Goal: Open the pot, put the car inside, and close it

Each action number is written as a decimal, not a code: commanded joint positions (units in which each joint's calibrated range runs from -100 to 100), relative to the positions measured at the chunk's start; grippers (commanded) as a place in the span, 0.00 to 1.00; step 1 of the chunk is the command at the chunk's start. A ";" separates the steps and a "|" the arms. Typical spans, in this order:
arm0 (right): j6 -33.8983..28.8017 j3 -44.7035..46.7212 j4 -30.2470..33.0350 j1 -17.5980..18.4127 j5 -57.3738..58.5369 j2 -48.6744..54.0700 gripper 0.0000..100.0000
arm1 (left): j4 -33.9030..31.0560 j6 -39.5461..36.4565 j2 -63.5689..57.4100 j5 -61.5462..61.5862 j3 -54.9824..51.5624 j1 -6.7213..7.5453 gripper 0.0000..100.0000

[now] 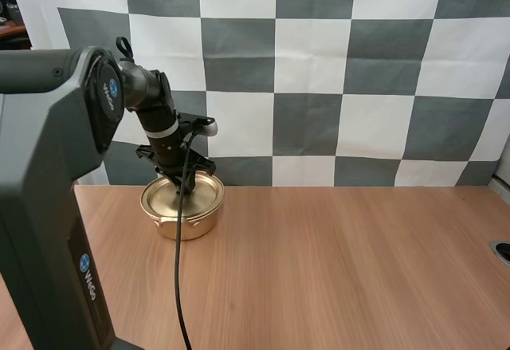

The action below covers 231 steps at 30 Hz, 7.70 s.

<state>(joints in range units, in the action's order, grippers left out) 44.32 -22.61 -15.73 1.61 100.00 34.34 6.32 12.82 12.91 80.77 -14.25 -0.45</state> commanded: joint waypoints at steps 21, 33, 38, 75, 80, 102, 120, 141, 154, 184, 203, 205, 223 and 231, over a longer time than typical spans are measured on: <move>0.02 0.00 -0.28 0.00 0.00 0.01 1.00 | -1.46 -2.08 -0.02 -2.16 -2.44 -0.03 0.38; 0.02 0.00 -0.28 0.00 0.00 0.01 1.00 | -1.46 3.13 -0.25 -4.02 -2.44 -0.03 1.00; 0.02 0.00 -0.28 0.00 0.00 0.01 1.00 | -1.46 3.32 -0.25 -6.33 -2.44 -0.03 1.00; -8.09 0.00 1.87 0.00 0.00 -0.10 1.00 | -5.08 -13.10 -43.72 -2.31 19.79 -0.03 0.01; -10.84 0.00 2.47 0.00 0.00 -0.10 0.83 | -6.32 -15.52 -48.40 -2.22 24.51 -0.03 0.00; -22.32 4.22 13.02 0.00 0.00 2.68 0.00 | -18.96 -28.91 -68.98 19.23 26.80 -0.03 0.00; -22.32 49.76 11.70 0.00 -18.64 29.87 0.00 | -14.40 -29.91 -96.94 -21.60 -33.36 -0.03 0.00; -23.45 65.54 17.36 0.00 -37.92 29.87 0.00 | -18.99 -30.00 -100.49 -45.50 -69.11 -0.03 0.00; -26.06 84.90 17.16 0.00 -66.76 29.45 0.00 | -19.04 -30.00 -100.49 -51.84 -82.72 -0.03 0.00; -26.06 107.39 13.94 0.00 -80.11 50.35 0.00 | -18.26 -29.88 -112.91 -48.94 -85.75 -0.07 0.00; -26.06 122.61 13.27 0.00 -72.69 65.66 0.00 | -18.26 -29.90 -112.91 -49.10 -85.75 -0.07 0.00; -26.06 122.61 12.48 0.00 -69.61 65.66 0.00 | -18.26 -29.90 -112.91 -49.10 -85.75 -0.07 0.00; -26.06 122.61 11.38 0.00 -68.47 65.66 0.00 | -18.26 -29.90 -112.91 -49.10 -85.75 -0.07 0.00; -26.06 122.61 11.38 -2.62 -68.47 65.66 0.00 | -18.26 -29.90 -112.91 -49.10 -85.75 -0.07 0.00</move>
<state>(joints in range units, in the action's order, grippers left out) 18.31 100.00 -4.32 1.19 31.53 100.00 -11.98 -17.14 -100.00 31.77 -100.00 -0.57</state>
